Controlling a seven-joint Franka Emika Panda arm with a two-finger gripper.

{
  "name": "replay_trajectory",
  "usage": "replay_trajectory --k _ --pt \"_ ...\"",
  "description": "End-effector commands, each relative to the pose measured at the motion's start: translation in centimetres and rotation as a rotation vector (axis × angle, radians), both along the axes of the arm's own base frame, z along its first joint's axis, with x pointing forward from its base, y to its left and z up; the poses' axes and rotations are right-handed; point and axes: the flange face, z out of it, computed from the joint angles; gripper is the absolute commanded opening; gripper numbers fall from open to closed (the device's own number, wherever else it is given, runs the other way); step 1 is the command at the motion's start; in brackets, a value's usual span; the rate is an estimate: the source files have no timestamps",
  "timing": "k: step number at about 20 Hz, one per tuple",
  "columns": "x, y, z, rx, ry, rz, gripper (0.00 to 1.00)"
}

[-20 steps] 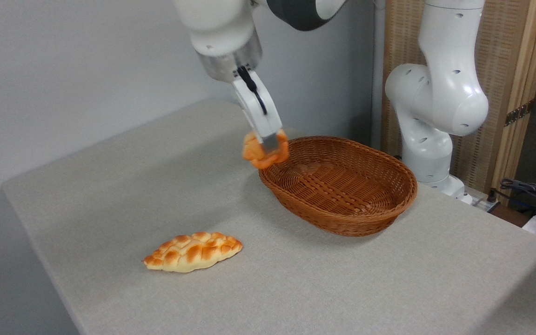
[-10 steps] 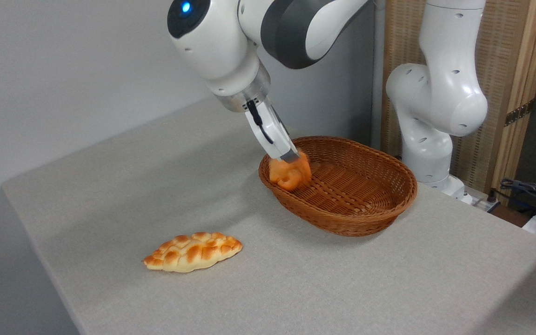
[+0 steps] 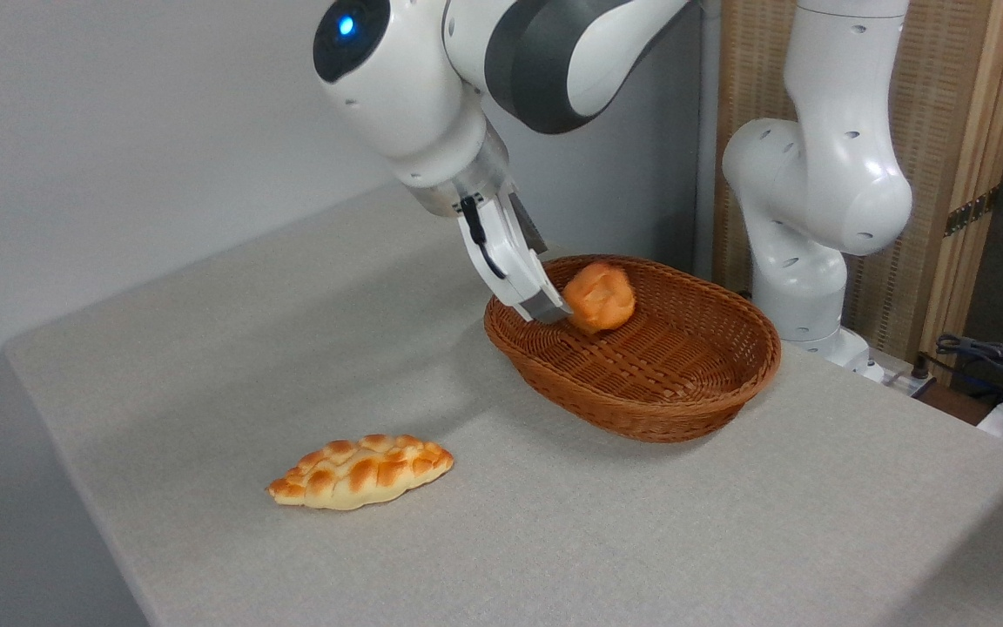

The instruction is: Put bread into the basket

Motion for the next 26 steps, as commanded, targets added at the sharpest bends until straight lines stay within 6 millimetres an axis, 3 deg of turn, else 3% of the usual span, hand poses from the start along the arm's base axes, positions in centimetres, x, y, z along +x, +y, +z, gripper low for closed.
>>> replay_trajectory --k 1,2,7,11,16,26 --pt "2.1 1.2 5.1 0.025 -0.159 0.035 1.0" --pt "2.8 1.4 6.3 0.047 -0.21 0.066 1.0" --pt "5.0 1.6 8.2 0.122 -0.358 0.197 1.0" --pt "7.0 1.7 8.2 0.238 -0.43 0.367 1.0" --pt "7.7 1.7 7.5 0.307 -0.402 0.574 1.0" --pt "8.2 1.6 8.9 0.288 -0.441 0.615 1.0"
